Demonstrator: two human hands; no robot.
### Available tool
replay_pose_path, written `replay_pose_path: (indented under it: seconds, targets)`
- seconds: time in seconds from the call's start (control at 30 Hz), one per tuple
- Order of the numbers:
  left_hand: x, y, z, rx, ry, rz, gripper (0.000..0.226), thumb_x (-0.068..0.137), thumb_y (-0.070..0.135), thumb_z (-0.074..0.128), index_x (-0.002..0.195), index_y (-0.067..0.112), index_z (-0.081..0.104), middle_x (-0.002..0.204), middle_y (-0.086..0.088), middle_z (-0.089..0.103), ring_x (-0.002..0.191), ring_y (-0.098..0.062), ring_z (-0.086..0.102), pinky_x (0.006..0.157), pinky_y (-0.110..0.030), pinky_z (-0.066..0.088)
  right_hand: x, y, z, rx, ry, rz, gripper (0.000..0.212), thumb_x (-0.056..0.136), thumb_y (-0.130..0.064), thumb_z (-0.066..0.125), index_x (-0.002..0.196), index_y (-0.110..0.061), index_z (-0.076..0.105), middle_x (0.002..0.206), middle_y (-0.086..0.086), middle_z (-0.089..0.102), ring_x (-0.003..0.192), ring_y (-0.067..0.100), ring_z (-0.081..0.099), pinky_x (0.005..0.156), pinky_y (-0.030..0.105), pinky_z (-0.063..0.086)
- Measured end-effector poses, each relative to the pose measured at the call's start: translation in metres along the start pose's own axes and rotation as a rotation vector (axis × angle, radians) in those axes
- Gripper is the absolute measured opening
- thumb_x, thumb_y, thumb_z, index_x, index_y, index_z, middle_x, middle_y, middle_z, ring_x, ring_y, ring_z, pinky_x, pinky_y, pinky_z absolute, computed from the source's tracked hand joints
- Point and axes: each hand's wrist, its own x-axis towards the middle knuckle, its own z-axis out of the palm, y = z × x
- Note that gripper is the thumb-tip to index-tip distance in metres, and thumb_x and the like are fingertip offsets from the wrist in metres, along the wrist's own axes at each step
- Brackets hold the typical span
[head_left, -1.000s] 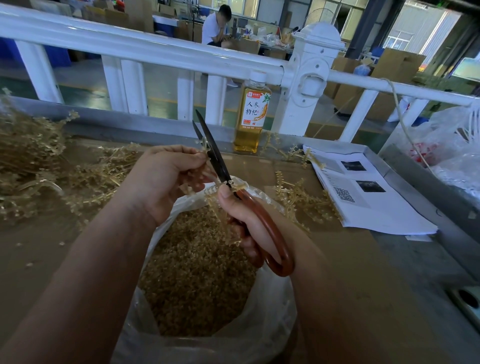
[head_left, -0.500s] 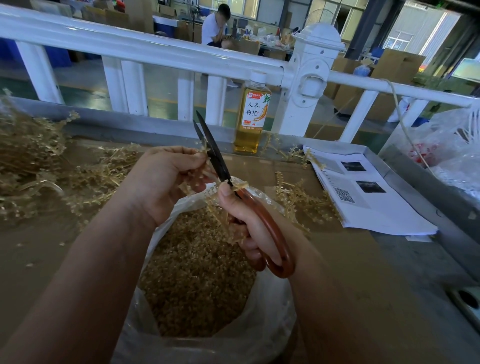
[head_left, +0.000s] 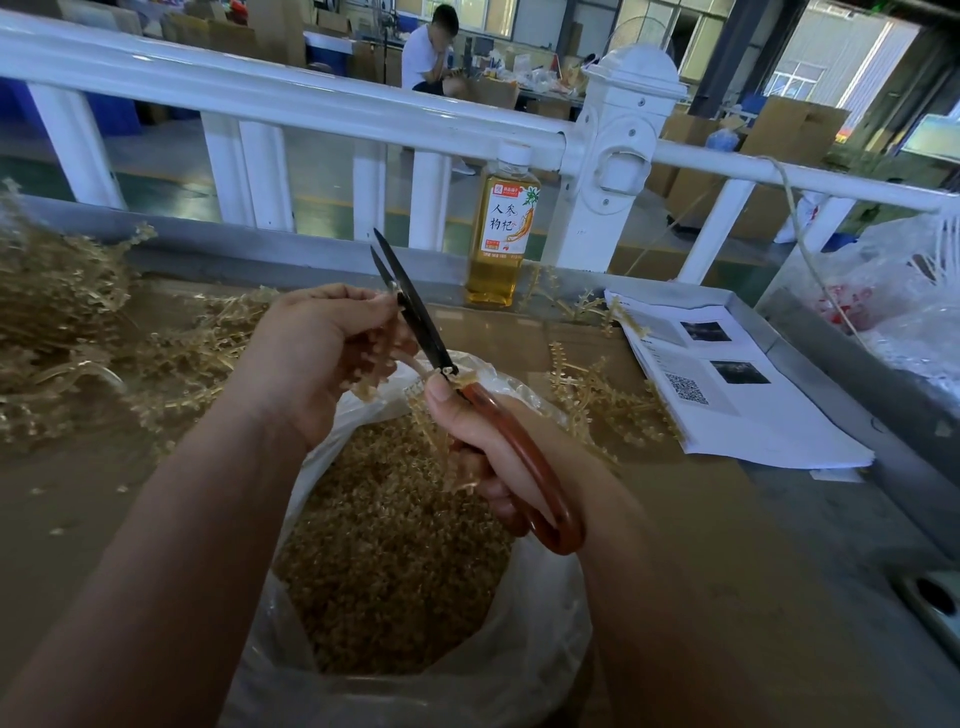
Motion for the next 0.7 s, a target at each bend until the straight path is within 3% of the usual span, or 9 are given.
replay_pose_path:
  seconds: [0.1,0.17,0.27,0.43,0.63,0.7]
  targets:
    - [-0.001,0.0,0.002,-0.04,-0.033,-0.045,0.02,0.088,0.008,0.05,0.07,0.006,0.06,0.055,0.0,0.065,0.051,-0.013,0.062,0.057,-0.025,0.047,-0.003,-0.002,-0.002,0.039,-0.047,0.024,0.065,0.087,-0.061,0.031,0.125,-0.01,0.046,0.058,0.003,0.038,0.043,0.01,0.034,0.045,0.022,0.03]
    - [-0.001,-0.001,0.003,-0.073,-0.024,-0.062,0.02,0.086,0.008,0.049,0.07,0.005,0.06,0.055,-0.001,0.065,0.051,-0.013,0.063,0.063,-0.028,0.047,-0.005,-0.003,-0.001,0.085,-0.075,0.002,0.049,0.091,-0.057,0.029,0.1,-0.013,0.05,0.055,0.0,0.044,0.035,0.004,0.038,0.041,0.019,0.033]
    - [-0.002,-0.001,0.003,-0.074,-0.023,-0.073,0.02,0.086,0.008,0.049,0.07,0.005,0.061,0.057,-0.001,0.065,0.052,-0.013,0.063,0.065,-0.03,0.047,-0.005,-0.001,0.0,0.015,-0.05,-0.04,0.038,0.091,-0.057,0.027,0.071,-0.026,0.035,0.059,0.001,0.042,0.038,0.006,0.039,0.043,0.022,0.032]
    - [-0.002,0.0,0.003,-0.054,-0.035,-0.1,0.02,0.086,0.009,0.049,0.072,0.004,0.061,0.057,-0.002,0.066,0.051,-0.013,0.063,0.064,-0.028,0.047,-0.003,0.006,0.001,-0.037,-0.01,-0.102,0.041,0.089,-0.061,0.026,0.062,-0.031,0.034,0.056,0.002,0.041,0.033,0.004,0.036,0.044,0.025,0.032]
    - [-0.003,0.001,0.004,-0.08,0.011,-0.106,0.019,0.085,0.009,0.048,0.07,0.004,0.059,0.056,-0.002,0.064,0.052,-0.015,0.063,0.062,-0.028,0.051,0.0,0.009,0.004,-0.038,0.014,-0.111,0.04,0.086,-0.065,0.026,0.068,-0.031,0.037,0.057,0.0,0.042,0.036,0.003,0.037,0.044,0.021,0.033]
    - [-0.003,0.001,0.005,-0.092,0.01,-0.112,0.019,0.085,0.009,0.048,0.07,0.004,0.059,0.056,-0.003,0.064,0.052,-0.016,0.062,0.065,-0.03,0.051,-0.002,0.008,0.003,-0.033,0.025,-0.109,0.041,0.087,-0.065,0.026,0.074,-0.031,0.045,0.06,0.001,0.048,0.041,0.002,0.046,0.044,0.019,0.034]
